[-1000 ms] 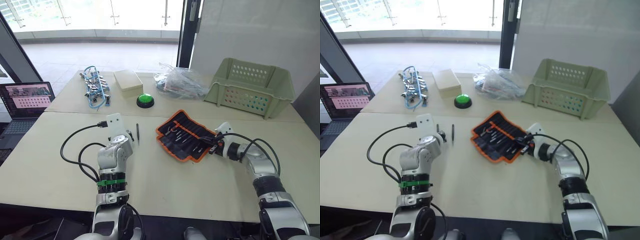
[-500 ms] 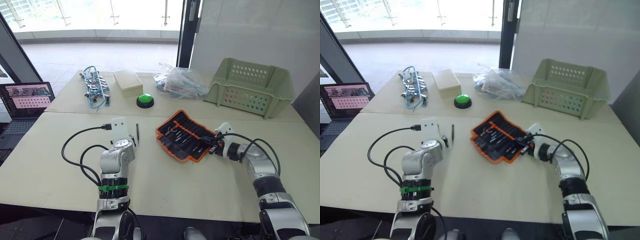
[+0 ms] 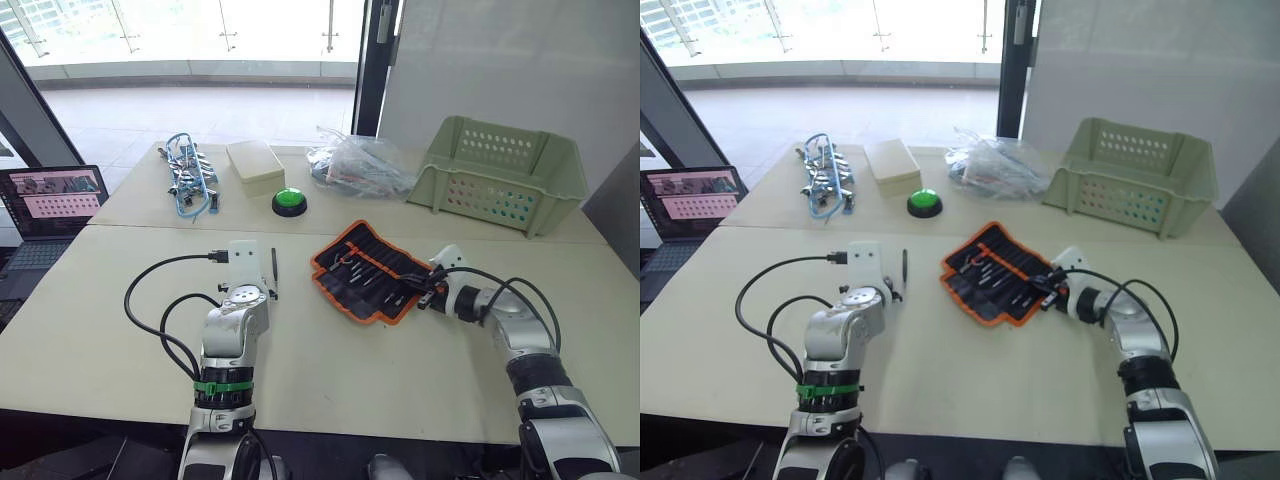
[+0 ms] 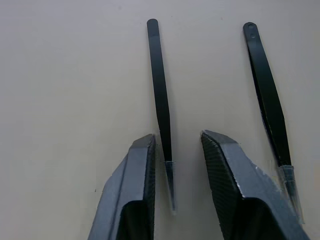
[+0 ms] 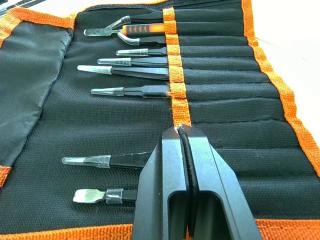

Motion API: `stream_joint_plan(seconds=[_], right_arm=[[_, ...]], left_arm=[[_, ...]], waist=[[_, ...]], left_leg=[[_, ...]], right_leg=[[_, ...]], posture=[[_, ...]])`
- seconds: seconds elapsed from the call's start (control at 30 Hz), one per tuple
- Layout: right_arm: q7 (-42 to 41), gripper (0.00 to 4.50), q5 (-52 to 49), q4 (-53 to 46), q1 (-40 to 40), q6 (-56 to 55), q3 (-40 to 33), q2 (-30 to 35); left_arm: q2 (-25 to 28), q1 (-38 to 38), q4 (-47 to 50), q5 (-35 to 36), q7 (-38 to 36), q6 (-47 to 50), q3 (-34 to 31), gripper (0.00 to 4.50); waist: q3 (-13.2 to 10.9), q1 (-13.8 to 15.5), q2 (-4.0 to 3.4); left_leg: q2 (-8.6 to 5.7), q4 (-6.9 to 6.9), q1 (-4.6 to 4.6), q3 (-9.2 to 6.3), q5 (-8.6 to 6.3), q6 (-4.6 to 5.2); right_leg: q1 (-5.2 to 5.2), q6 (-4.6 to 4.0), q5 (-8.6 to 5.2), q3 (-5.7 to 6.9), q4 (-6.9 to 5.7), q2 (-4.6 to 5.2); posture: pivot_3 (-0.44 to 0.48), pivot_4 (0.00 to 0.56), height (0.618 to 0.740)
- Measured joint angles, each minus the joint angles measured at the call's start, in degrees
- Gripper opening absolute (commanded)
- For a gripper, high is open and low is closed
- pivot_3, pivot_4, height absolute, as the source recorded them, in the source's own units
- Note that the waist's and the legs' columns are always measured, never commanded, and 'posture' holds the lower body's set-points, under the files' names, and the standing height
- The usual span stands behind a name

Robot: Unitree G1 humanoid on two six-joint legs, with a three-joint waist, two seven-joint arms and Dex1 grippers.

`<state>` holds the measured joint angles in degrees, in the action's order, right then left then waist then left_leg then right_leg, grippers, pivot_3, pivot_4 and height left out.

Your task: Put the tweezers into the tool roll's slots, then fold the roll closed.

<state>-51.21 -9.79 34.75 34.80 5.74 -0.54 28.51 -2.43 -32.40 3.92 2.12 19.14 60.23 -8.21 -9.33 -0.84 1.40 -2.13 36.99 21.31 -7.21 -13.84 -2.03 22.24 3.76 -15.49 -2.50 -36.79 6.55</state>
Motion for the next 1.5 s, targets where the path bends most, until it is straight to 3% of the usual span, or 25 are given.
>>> stream_joint_plan(seconds=[0.07,0.4,0.6,0.73,1.03,1.17,1.33,1.5], right_arm=[[0.0,0.00,0.0,0.0,0.0,0.0,0.0,0.0],[0.0,0.00,0.0,0.1,0.1,0.0,0.1,0.0],[0.0,0.00,0.0,0.1,0.1,0.0,0.1,-0.1],[0.0,0.00,-0.3,0.1,0.2,-0.2,-0.2,0.0],[-1.1,0.00,-1.3,0.2,1.2,-1.0,-2.4,0.5],[-1.1,0.00,-0.5,0.9,2.1,-1.8,-2.3,1.2],[-1.2,0.00,0.0,3.0,2.1,-2.6,-1.9,1.2],[-1.3,0.00,0.1,3.9,2.2,-3.7,-1.7,0.8]], left_arm=[[0.1,0.3,0.1,-0.5,0.0,0.0,0.2,0.02],[-0.4,1.1,0.3,-0.5,-0.3,-2.3,-0.9,0.02],[2.6,2.1,0.3,-0.6,-1.9,-5.0,-0.9,0.02],[10.2,2.4,2.0,-0.4,-10.0,-11.5,1.5,0.02],[19.0,4.4,9.0,6.6,-29.2,-16.7,4.2,0.02],[29.2,7.1,12.0,11.4,-40.8,-16.6,3.3,0.02],[38.8,14.1,17.0,19.2,-54.2,-15.5,0.9,0.02],[42.8,22.8,21.1,23.7,-59.8,-13.9,-1.0,0.02]], waist=[[0.0,0.0,-0.03],[0.0,-0.1,-0.07],[0.0,-0.2,-0.04],[0.0,-0.2,-0.02],[0.0,-0.4,-0.05],[0.0,-1.6,-0.06],[0.0,-1.9,-0.09],[-0.1,-1.8,-0.12]], left_leg=[[0.00,0.00,-0.02,0.00,0.00,0.00],[0.00,0.00,-0.04,0.01,0.00,0.00],[0.01,0.00,-0.02,0.01,0.00,0.00],[0.00,0.01,0.05,0.01,0.03,-0.05],[0.03,-0.01,0.24,0.00,0.02,-0.02],[0.08,-0.02,0.54,0.00,0.02,-0.02],[0.08,-0.02,0.73,0.01,0.03,-0.01],[0.08,-0.02,0.72,0.01,0.01,0.01]], right_leg=[[0.00,0.00,0.00,0.00,-0.01,0.00],[-0.02,0.00,0.00,-0.01,-0.02,0.00],[0.03,0.00,0.00,-0.01,-0.06,-0.01],[0.07,-0.01,0.00,-0.01,-0.04,0.00],[0.31,-0.01,0.00,-0.01,-0.06,-0.02],[0.74,-0.02,0.01,-0.03,-0.29,-0.07],[0.94,-0.05,0.02,-0.08,-0.31,-0.07],[0.92,-0.05,0.02,-0.11,-0.30,-0.06]], posture=[[0.000,0.150,0.740],[0.000,0.150,0.740],[0.000,0.150,0.740],[0.000,0.150,0.740],[0.000,0.150,0.740],[0.000,0.150,0.740],[0.000,0.150,0.740],[0.000,0.150,0.740]])
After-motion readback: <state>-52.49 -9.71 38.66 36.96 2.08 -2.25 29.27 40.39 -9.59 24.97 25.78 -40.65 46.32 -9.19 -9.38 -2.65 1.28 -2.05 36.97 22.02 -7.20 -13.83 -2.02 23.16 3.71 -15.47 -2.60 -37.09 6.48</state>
